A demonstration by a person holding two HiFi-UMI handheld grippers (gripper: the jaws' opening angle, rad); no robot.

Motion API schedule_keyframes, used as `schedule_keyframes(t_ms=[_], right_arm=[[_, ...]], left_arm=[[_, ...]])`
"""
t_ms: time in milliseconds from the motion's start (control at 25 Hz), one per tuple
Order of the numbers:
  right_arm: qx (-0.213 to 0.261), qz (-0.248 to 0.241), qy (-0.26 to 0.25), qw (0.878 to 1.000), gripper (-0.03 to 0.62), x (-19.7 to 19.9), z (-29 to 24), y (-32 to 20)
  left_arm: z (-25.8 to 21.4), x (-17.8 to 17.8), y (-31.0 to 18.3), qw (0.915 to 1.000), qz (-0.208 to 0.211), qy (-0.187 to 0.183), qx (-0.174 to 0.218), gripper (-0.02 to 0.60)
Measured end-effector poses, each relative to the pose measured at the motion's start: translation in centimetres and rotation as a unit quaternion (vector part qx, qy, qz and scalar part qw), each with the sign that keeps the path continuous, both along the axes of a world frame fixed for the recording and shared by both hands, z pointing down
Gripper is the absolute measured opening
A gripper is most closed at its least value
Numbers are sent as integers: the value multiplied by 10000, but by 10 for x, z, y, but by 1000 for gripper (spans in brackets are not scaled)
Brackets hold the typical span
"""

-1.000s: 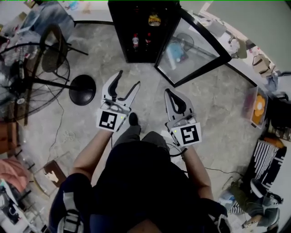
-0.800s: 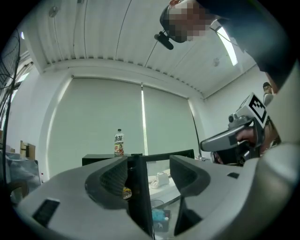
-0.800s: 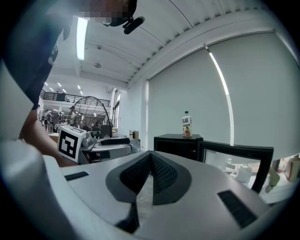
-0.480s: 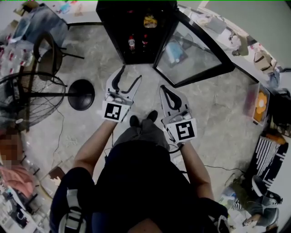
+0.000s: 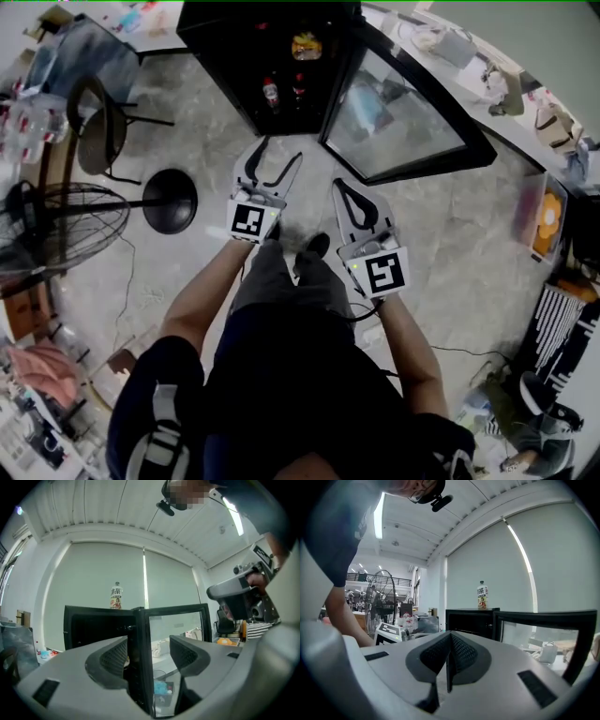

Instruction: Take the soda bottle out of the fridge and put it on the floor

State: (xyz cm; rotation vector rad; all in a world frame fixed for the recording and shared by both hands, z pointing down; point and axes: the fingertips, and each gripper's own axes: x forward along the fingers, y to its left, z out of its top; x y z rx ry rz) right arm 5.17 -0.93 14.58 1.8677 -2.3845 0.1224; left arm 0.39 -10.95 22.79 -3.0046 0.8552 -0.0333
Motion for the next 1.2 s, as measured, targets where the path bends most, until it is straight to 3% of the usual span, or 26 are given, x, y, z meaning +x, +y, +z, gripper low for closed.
schedule_keyframes(t_ms=[320,480,1200], right_arm=[[-108,474,17,9988,18,20,46,-21],[-127,604,-39,9981,18,19,77,-22],[-205,679,21,9975,18,39,221,-82]], left_arm=[[100,39,-43,9991,248,-175,-298,275],[139,50,-54,9991,301,-179,-225,275],[336,108,-171,9981,-59,-456,-401,284]])
